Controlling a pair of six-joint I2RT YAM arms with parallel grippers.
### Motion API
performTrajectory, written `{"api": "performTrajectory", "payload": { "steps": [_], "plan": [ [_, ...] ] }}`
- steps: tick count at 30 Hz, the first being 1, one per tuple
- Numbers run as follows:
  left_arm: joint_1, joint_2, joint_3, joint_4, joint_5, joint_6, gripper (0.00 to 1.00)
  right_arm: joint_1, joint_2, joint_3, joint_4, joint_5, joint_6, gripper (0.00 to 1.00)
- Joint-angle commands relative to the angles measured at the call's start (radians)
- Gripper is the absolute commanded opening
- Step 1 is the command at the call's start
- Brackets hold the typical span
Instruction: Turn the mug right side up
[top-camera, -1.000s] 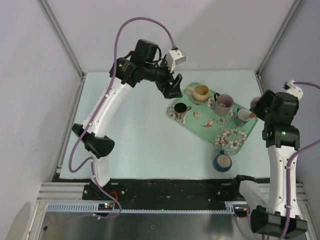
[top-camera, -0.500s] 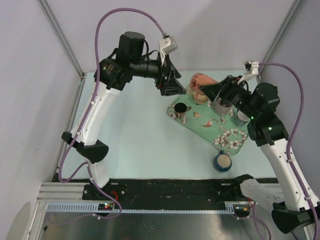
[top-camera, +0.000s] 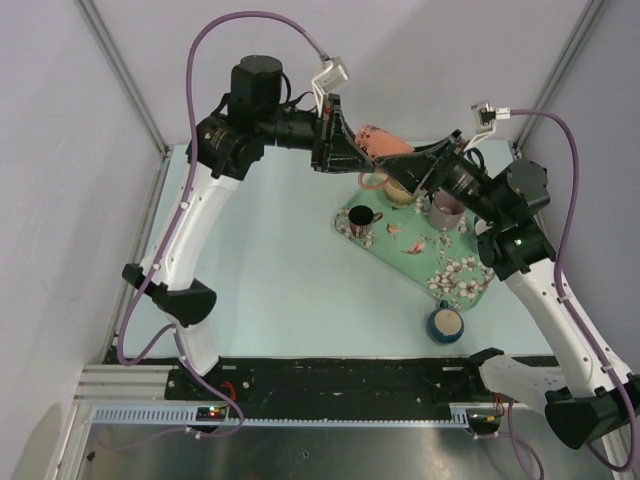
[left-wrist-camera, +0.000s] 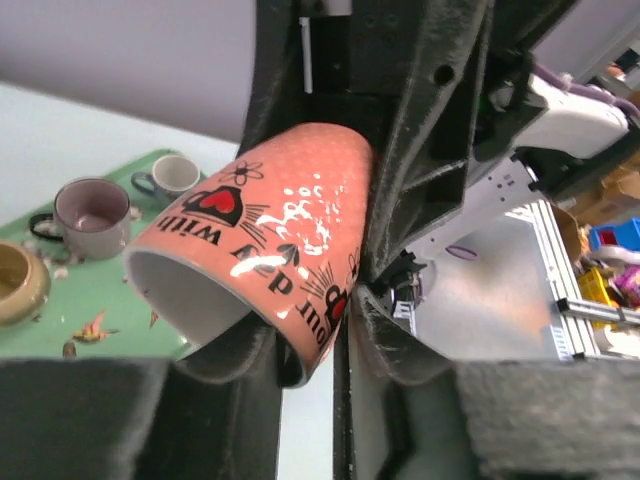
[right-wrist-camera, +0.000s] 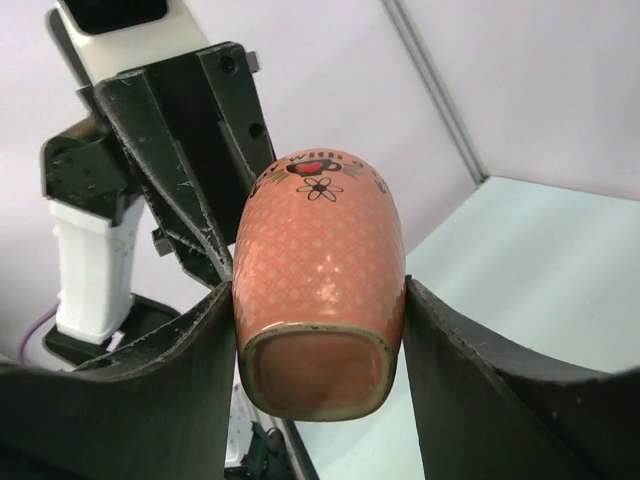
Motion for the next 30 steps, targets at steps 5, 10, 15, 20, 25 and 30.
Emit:
{"api": "performTrajectory", "payload": {
  "steps": [5,10,15,20,25,30],
  "plan": [
    [-0.001,-0.035,-0.032,0.075,0.013,-0.019,0.01,0.023,0.03,0.049,0.134,-0.031,0.049,0.04],
    [-0.007,-0.064,-0.181,0.074,-0.294,0.066,0.0,-0.006,-0.004,0.049,-0.148,0.141,-0.053,0.92],
    [-0.103,-0.037,-0.299,0.017,-0.7,0.373,0.0,-0.119,-0.054,0.048,-0.567,0.541,-0.066,0.99],
    [-0.238,0.048,-0.363,-0.003,-0.918,0.605,0.0,-0.25,-0.034,0.046,-0.885,0.763,-0.111,1.0],
    [-0.322,0.173,-0.314,-0.006,-0.911,0.696,0.0,-0.326,0.024,0.024,-1.084,0.826,-0.137,0.99],
    [-0.367,0.345,-0.18,-0.006,-0.892,0.728,0.0,-0.452,0.005,-0.084,-1.107,0.757,-0.074,0.99]
  ]
}}
